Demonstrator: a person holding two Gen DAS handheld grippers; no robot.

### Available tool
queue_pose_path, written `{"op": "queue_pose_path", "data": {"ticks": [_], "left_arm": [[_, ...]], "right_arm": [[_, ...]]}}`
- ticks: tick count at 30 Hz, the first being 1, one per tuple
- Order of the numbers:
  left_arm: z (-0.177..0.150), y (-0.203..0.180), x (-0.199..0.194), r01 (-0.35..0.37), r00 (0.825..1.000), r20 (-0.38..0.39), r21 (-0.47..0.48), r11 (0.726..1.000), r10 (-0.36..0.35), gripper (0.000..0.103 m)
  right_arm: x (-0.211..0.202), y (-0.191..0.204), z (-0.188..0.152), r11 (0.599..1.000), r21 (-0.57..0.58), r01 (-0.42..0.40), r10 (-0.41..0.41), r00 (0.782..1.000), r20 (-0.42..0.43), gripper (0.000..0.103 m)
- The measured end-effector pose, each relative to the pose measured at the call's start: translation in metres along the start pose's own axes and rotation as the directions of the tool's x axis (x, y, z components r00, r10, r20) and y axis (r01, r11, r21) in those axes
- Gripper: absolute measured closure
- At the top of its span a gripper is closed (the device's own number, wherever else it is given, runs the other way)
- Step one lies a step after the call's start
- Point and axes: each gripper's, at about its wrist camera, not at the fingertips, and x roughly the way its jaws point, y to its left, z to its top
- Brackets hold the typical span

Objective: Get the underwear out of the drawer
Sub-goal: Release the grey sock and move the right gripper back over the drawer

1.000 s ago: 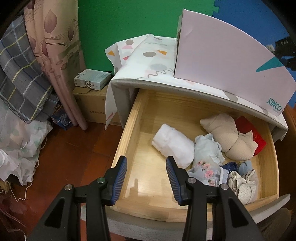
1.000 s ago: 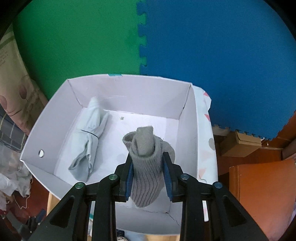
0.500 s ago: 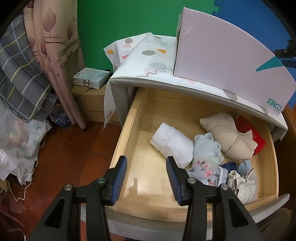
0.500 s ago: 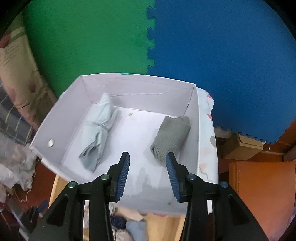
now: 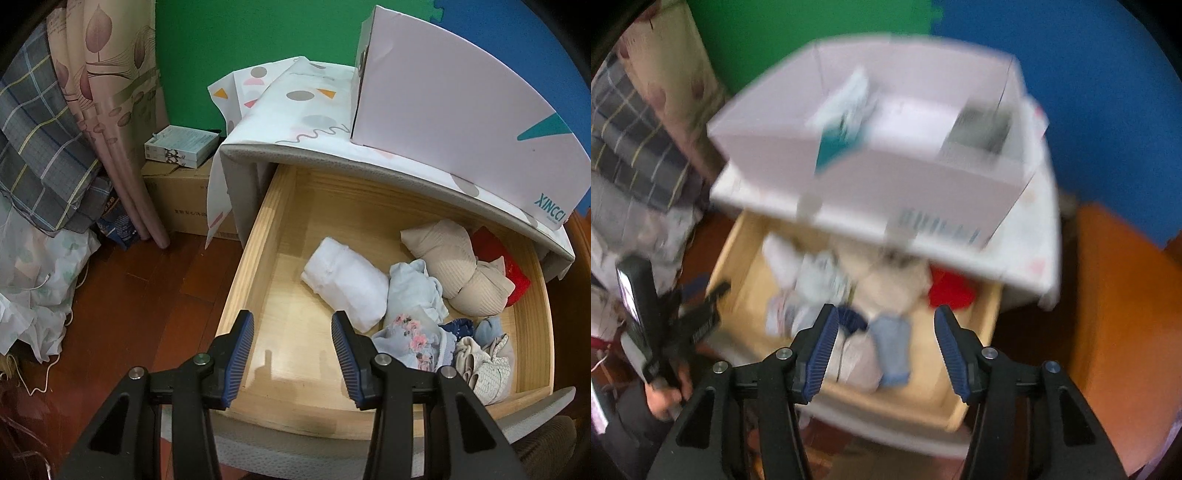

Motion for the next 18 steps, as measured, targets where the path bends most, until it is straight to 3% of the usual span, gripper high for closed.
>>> {"op": "queue_pose_path", "data": {"ticks": [3,8,10,18], "left_arm": [[0.000,0.001,0.000,0.000,1.000,-0.004,-0.003,1.000,0.000,0.058],[0.000,0.005,0.000,0.007,1.000,-0.007,-0.018,1.000,-0.007,0.058],[0.000,0.006,0.000,0.009,1.000,-0.009,-0.018,1.000,-0.009,0.058],[0.000,0.006,0.000,0.017,1.000,-0.007,-0.018,1.000,-0.017,0.058]], "right_arm": [[0.033,0.010,-0.014,0.999,0.017,-0.041,0.042,0.994,-0.096,0.048],[0.077,0.030,-0.027,0.997,0.048,-0.065,0.074,0.976,-0.205,0.026],[0.088,0.035,-0.027,0.997,0.049,-0.053,0.063,0.971,-0.232,0.011],[0.137,0.047,-0.033,0.998,0.062,-0.008,0.029,0.939,-0.343,0.006]]}}
